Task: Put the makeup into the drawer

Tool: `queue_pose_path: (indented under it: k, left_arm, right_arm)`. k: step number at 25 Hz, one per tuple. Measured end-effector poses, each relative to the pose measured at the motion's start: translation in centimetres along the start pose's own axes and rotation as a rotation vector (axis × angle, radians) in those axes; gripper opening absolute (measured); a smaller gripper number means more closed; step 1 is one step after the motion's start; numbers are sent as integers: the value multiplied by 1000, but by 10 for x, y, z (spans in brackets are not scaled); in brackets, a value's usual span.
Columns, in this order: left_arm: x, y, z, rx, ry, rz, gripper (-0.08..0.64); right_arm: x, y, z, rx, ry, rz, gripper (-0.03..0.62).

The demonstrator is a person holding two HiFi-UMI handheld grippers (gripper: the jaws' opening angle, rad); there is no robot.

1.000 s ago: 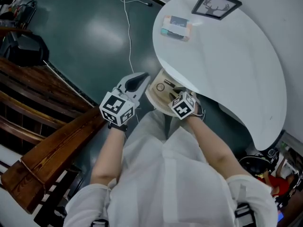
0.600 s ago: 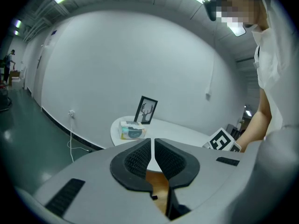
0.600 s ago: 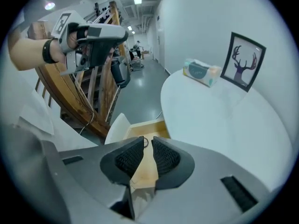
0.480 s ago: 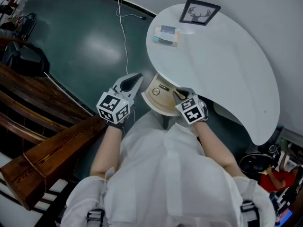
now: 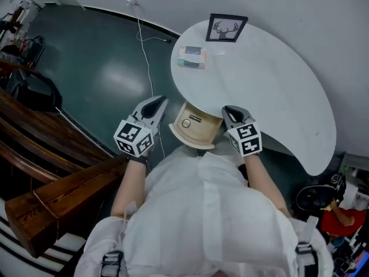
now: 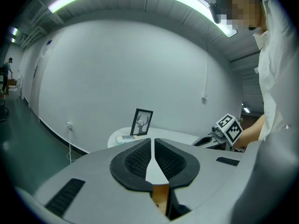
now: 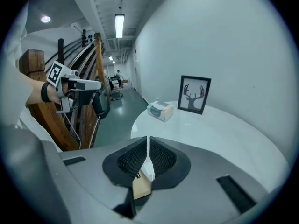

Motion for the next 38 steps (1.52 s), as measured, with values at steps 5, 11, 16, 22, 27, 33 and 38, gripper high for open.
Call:
queue_pose_path:
  k: [5,11,16,22,27,33,38]
  left_arm:
    - [-17,-4,-6,-13,-42,16,29]
    - [-34,-10,-13,-38,-75,37,29]
    - [-55,-13,-20,-40,-129,56,29]
    - [-76,-16,-28,-41,-184,79,29]
    - [-78,-16,-35,-39,-194,76,29]
    - [-77,-15,-36,-29,-187,70,29]
    - [-81,-11,-36,-25,-198,71,29]
  right_arm:
    - [-20,-29,-41,118,-139,53,17]
    - [-36,-56,-93,221,-298,102,15]
    - [-48,-70,-143,290,-456,157,11]
    - [-56,-76,-178,339,-535,155,9]
    - [-52,-71,-189,363,-549,164,9]
    - [-49,-67,-195,375,-545,161,9]
    - [-54,-70,-195,383,-542,151,9]
Point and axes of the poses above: the fingertips, and each gripper's own axes: z forward along the fingers, y to its left, x out of its underside, the point moved 3 cm from there along -z, backward along the fingers, and after that the axes turned 5 degrees about -x, right-handed, at the moved point
